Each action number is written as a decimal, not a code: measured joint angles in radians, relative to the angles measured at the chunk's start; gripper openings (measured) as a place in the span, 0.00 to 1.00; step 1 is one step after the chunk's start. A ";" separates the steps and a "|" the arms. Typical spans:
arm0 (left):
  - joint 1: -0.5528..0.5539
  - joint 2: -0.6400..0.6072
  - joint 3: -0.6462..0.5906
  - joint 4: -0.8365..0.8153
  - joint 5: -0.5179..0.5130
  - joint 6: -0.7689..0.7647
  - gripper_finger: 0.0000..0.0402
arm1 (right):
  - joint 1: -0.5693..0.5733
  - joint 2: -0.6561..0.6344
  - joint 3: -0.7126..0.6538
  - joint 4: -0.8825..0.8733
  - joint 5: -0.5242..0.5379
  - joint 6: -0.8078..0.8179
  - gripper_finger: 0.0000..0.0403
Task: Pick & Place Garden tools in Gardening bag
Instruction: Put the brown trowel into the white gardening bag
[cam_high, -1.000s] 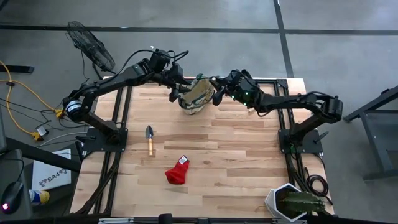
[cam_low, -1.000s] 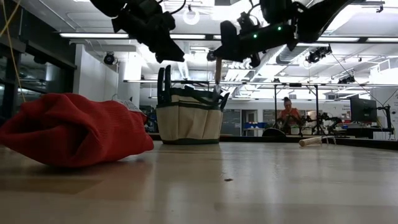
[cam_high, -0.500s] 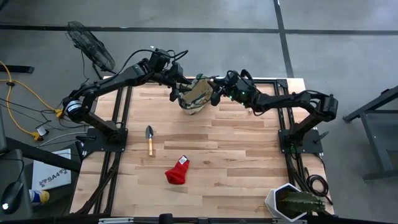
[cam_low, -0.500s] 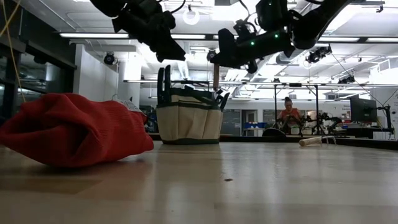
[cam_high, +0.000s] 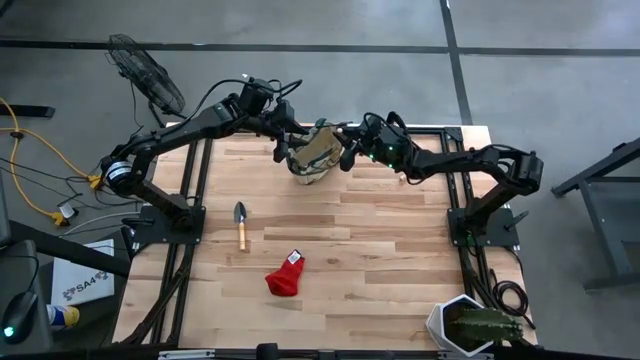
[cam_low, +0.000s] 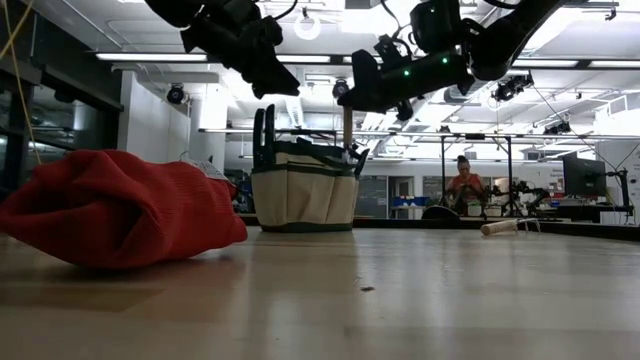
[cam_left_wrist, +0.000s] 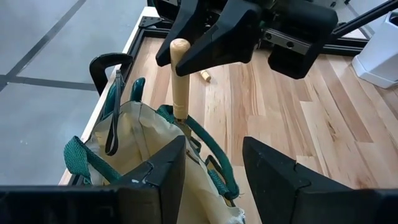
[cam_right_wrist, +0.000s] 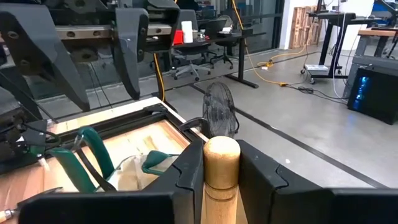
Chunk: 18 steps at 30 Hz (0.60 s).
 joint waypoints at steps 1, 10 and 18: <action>0.000 0.000 0.000 0.000 0.000 0.000 0.39 | 0.000 0.000 0.000 -0.005 -0.001 0.000 0.16; 0.000 0.000 0.000 0.000 0.001 0.000 0.39 | 0.001 0.000 0.000 -0.014 -0.021 0.000 0.17; 0.000 0.000 0.000 -0.001 0.001 0.000 0.39 | 0.001 0.000 0.000 -0.014 -0.022 -0.012 0.19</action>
